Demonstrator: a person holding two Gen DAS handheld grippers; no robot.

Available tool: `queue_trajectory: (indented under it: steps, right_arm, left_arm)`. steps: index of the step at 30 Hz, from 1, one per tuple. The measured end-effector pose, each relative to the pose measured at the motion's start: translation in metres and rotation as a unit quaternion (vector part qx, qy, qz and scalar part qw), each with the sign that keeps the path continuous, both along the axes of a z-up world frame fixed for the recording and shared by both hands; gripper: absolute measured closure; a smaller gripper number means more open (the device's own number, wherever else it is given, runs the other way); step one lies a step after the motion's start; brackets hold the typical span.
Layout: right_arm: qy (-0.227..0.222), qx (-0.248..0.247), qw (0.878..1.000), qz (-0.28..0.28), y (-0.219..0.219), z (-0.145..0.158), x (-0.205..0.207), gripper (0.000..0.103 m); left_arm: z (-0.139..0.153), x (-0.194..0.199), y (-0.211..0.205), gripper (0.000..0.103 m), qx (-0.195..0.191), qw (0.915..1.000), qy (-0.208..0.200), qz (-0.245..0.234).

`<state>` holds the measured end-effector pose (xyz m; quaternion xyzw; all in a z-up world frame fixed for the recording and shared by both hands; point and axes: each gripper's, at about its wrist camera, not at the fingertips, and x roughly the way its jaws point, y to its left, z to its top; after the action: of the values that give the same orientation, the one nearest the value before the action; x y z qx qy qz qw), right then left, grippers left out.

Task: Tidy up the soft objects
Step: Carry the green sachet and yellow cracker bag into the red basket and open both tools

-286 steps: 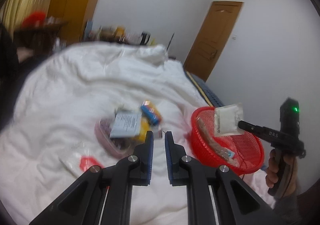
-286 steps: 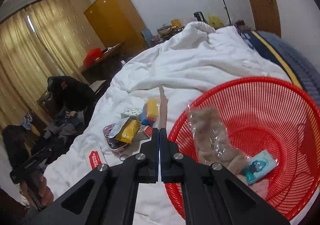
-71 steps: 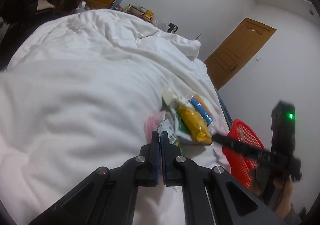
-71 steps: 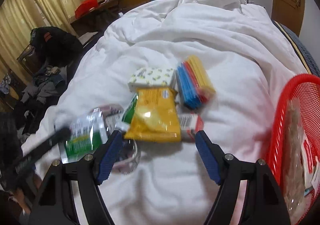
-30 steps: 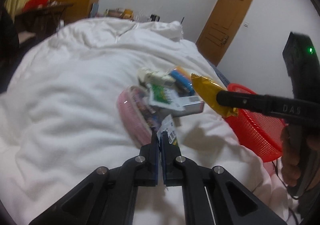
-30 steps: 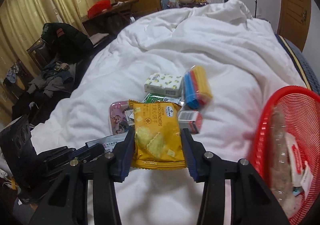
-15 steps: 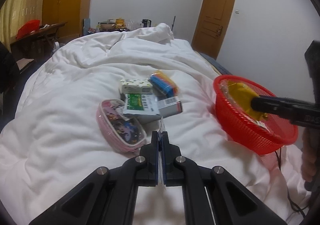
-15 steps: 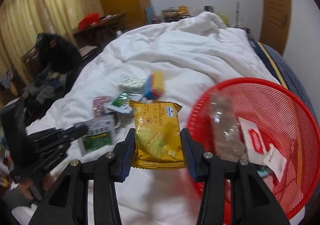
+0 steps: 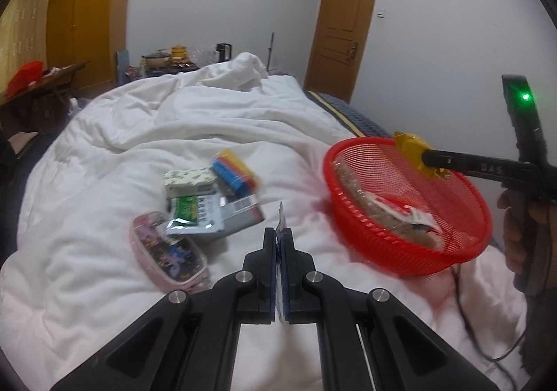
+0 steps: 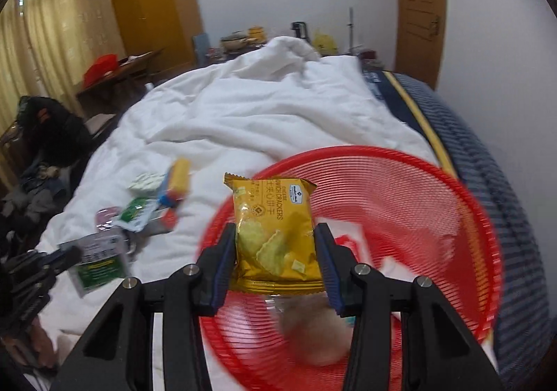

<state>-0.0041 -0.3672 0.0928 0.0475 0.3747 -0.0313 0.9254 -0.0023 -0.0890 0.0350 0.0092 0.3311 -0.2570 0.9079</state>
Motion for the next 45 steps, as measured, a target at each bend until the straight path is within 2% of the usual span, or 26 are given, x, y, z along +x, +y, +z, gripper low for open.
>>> queue_trajectory:
  steps: [6,11,16,19,21,24,26,29,35,45]
  right_arm:
    - [0.004,-0.013,0.999,-0.035,-0.039,0.003,-0.005,0.059]
    - [0.036,-0.022,0.998,-0.052,-0.062,-0.009,0.0,0.059]
    - [0.072,-0.045,0.994,-0.066,-0.073,-0.029,0.003,0.059]
    - [0.094,-0.041,0.992,-0.073,-0.082,-0.041,0.002,0.059]
    - [0.112,-0.04,0.99,-0.078,-0.088,-0.05,0.003,0.059]
    - [0.124,-0.033,0.988,-0.09,-0.098,-0.059,0.002,0.059]
    - [0.135,-0.036,0.985,-0.098,-0.104,-0.066,0.003,0.059]
    - [0.152,-0.042,0.982,-0.101,-0.11,-0.079,0.003,0.059]
    - [0.167,-0.041,0.98,-0.098,-0.115,-0.093,0.002,0.059]
    - [0.196,-0.061,0.975,-0.083,-0.107,-0.103,0.005,0.059]
  left_arm:
    - [0.027,0.009,-0.024,0.103,-0.022,0.999,0.019,-0.035]
    - [0.055,0.008,-0.054,0.103,-0.03,0.9969,0.02,-0.07]
    - [0.063,0.016,-0.1,0.103,-0.03,0.9933,0.044,-0.103]
    - [0.055,0.027,-0.137,0.103,-0.019,0.9912,0.06,-0.116]
    - [0.049,0.033,-0.159,0.103,-0.009,0.9903,0.057,-0.127]
    - [0.03,0.047,-0.189,0.103,-0.003,0.9886,0.078,-0.129]
    - [0.014,0.051,-0.209,0.103,0.016,0.9882,0.085,-0.126]
    - [-0.002,0.051,-0.226,0.103,0.029,0.9871,0.097,-0.124]
    - [-0.026,0.047,-0.242,0.103,0.05,0.9853,0.113,-0.118]
    - [-0.045,0.054,-0.237,0.102,0.058,0.9849,0.121,-0.11]
